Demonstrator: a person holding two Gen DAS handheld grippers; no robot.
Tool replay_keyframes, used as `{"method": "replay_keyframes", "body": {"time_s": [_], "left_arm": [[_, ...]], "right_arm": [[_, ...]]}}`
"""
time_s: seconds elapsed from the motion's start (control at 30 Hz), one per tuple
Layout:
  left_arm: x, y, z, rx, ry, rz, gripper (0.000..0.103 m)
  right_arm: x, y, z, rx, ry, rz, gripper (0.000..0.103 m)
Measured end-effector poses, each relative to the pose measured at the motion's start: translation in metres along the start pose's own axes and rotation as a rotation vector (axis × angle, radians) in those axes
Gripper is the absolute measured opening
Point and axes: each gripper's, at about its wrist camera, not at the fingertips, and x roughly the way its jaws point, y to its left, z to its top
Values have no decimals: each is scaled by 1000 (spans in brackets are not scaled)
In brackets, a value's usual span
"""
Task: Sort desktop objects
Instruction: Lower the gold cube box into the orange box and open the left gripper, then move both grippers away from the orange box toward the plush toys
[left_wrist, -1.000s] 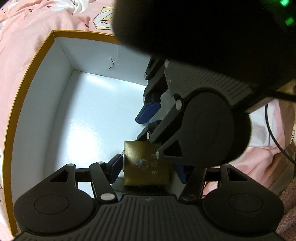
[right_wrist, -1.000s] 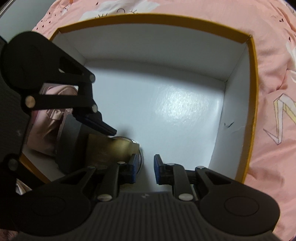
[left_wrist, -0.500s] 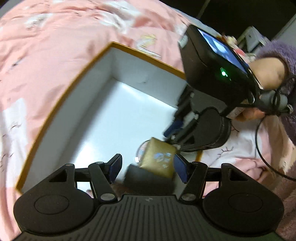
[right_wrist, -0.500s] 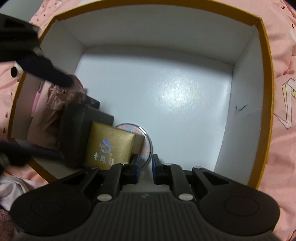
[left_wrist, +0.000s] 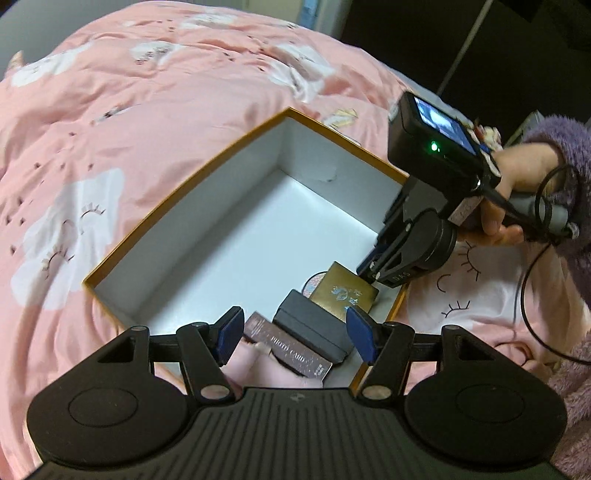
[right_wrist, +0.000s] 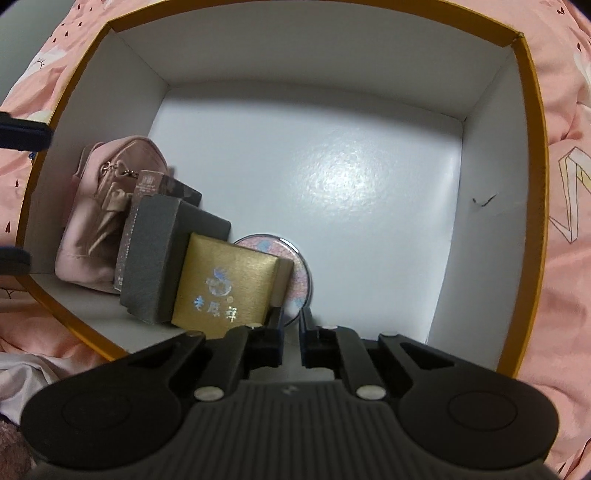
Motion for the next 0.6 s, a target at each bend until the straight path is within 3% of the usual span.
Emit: {"method": "replay_keyframes", "body": {"time_s": [0.2, 0.37, 0.5, 0.6], "left_arm": [[-23, 8, -22, -90, -63, 44, 72], [-42, 12, -42, -148, -108, 77, 72], [-65, 19, -60, -214, -164, 148, 72], [-86, 30, -78, -288, -217, 210, 65]], "right_arm": [[0, 2, -6, 24, 6, -27, 10], [-16, 11, -13, 7, -27, -105, 10], [-40, 22, -22, -13, -82, -168, 10], [-63, 35, -30, -33, -164, -207, 11]]}}
